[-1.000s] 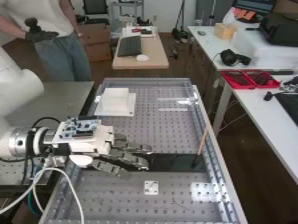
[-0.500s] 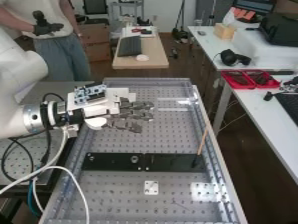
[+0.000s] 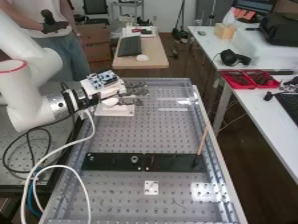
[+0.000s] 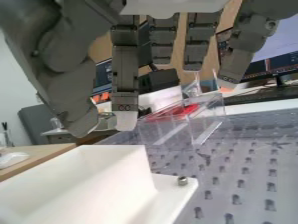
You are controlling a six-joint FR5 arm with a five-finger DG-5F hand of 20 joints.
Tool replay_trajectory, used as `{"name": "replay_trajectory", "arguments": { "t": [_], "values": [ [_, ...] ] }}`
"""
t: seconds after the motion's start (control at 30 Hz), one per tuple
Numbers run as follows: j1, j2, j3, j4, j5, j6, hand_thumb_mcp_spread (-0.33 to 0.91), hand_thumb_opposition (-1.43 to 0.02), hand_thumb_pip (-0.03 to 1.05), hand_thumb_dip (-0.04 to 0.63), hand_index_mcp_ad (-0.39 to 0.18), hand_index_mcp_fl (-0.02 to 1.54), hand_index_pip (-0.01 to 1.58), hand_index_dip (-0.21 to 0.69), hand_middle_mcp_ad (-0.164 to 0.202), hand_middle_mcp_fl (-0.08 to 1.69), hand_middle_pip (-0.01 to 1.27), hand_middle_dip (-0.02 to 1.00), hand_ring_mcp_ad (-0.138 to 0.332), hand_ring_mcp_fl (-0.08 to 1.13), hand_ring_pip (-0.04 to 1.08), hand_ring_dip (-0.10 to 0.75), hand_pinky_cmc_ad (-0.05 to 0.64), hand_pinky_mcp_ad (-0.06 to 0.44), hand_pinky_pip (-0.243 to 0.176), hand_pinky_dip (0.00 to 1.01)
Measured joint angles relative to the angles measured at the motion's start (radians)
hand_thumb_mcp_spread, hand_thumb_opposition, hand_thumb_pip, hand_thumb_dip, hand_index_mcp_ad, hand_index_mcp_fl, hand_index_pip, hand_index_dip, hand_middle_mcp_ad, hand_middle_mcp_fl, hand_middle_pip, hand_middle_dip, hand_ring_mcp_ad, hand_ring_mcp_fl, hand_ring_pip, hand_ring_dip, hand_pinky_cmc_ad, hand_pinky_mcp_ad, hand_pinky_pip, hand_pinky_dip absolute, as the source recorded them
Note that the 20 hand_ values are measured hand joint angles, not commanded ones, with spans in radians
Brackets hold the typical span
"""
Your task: Grab the larger nut and place it in the white container
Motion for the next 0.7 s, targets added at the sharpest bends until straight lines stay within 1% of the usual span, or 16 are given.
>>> {"name": "replay_trajectory", "arguments": {
  "t": [0.07, 0.2, 0.3, 0.5, 0.57, 0.63, 0.67, 0.7],
  "values": [
    [0.016, -0.003, 0.000, 0.008, 0.004, 0.008, 0.29, -0.80, 0.75, 0.155, -0.089, 0.37, 1.54, -0.024, 0.075, 0.01, 0.12, 0.09, 0.127, 0.00, 0.28, 0.010, 0.330, 0.290, -0.124, 0.75],
    [0.050, -0.003, -0.006, 0.020, 0.019, 0.024, 0.29, -0.80, 0.75, 0.157, -0.089, 0.36, 1.54, 0.000, 0.075, 0.01, 0.12, 0.09, 0.127, 0.00, 0.28, 0.012, 0.332, 0.293, -0.124, 0.75],
    [0.079, 0.004, -0.018, 0.027, 0.034, 0.032, 0.29, -0.80, 0.75, 0.157, -0.089, 0.36, 1.54, 0.002, 0.075, 0.01, 0.12, 0.09, 0.127, 0.00, 0.28, 0.016, 0.332, 0.293, -0.124, 0.75],
    [0.117, 0.016, -0.037, 0.027, 0.081, 0.027, 0.29, -0.80, 0.75, 0.157, -0.087, 0.37, 1.54, 0.000, 0.075, 0.01, 0.12, 0.09, 0.127, 0.00, 0.28, 0.019, 0.328, 0.293, -0.120, 0.75],
    [0.125, 0.018, -0.041, 0.023, 0.092, 0.019, 0.29, -0.80, 0.76, 0.157, -0.089, 0.34, 1.54, 0.003, 0.075, 0.01, 0.12, 0.09, 0.127, 0.00, 0.28, 0.019, 0.328, 0.290, -0.120, 0.75],
    [0.134, 0.022, -0.044, 0.009, 0.110, 0.003, 0.32, -0.82, 0.77, 0.155, -0.098, 0.24, 1.55, 0.003, 0.075, 0.01, 0.12, 0.09, 0.127, 0.00, 0.28, 0.019, 0.328, 0.293, -0.120, 0.75],
    [0.135, 0.023, -0.045, 0.005, 0.115, 0.000, 0.34, -0.82, 0.81, 0.159, -0.110, 0.18, 1.55, 0.003, 0.073, 0.01, 0.12, 0.09, 0.127, 0.00, 0.28, 0.019, 0.328, 0.293, -0.120, 0.75],
    [0.139, 0.026, -0.049, -0.004, 0.127, -0.008, 0.35, -0.82, 0.81, 0.169, -0.127, 0.15, 1.54, -0.005, 0.073, 0.01, 0.12, 0.09, 0.127, 0.00, 0.28, 0.016, 0.328, 0.293, -0.120, 0.75]
  ]
}}
